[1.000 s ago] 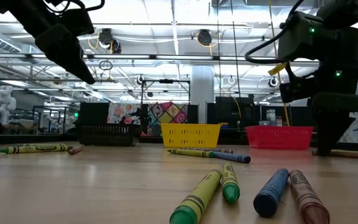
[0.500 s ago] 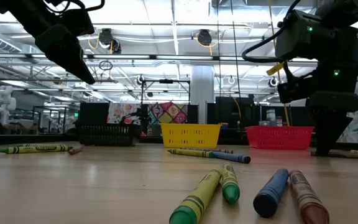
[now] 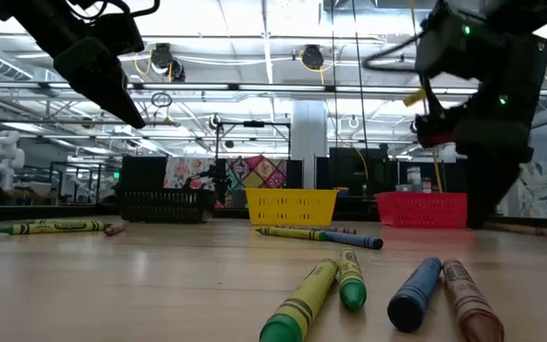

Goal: Sort crayons
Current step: Put the brown crayon into the red bin

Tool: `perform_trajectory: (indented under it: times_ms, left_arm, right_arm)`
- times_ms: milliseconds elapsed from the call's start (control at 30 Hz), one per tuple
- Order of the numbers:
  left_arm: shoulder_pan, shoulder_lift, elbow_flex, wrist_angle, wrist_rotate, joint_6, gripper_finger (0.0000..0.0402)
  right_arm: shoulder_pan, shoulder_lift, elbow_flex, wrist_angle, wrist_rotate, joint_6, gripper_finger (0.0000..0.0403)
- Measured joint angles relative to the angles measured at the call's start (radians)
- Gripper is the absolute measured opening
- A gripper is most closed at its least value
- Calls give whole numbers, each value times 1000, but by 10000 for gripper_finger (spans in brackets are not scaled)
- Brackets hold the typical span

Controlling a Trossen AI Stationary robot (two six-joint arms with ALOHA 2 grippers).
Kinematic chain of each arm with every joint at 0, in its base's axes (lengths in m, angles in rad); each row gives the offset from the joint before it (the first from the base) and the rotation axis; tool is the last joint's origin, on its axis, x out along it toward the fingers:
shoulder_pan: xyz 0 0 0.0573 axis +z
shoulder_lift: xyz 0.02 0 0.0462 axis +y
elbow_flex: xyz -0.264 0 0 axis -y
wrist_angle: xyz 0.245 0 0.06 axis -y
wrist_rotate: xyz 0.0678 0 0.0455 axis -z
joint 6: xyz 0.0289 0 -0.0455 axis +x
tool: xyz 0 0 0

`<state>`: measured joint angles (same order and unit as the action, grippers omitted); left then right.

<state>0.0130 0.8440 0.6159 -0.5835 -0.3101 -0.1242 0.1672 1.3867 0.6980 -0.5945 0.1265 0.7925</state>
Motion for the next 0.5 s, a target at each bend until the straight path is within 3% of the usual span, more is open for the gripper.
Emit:
perform_trajectory:
  times_ms: [500]
  left_arm:
    - [0,0,0,-1,0,0,63]
  right_arm:
    - [-110,-4,89,-21,94,-97,0]
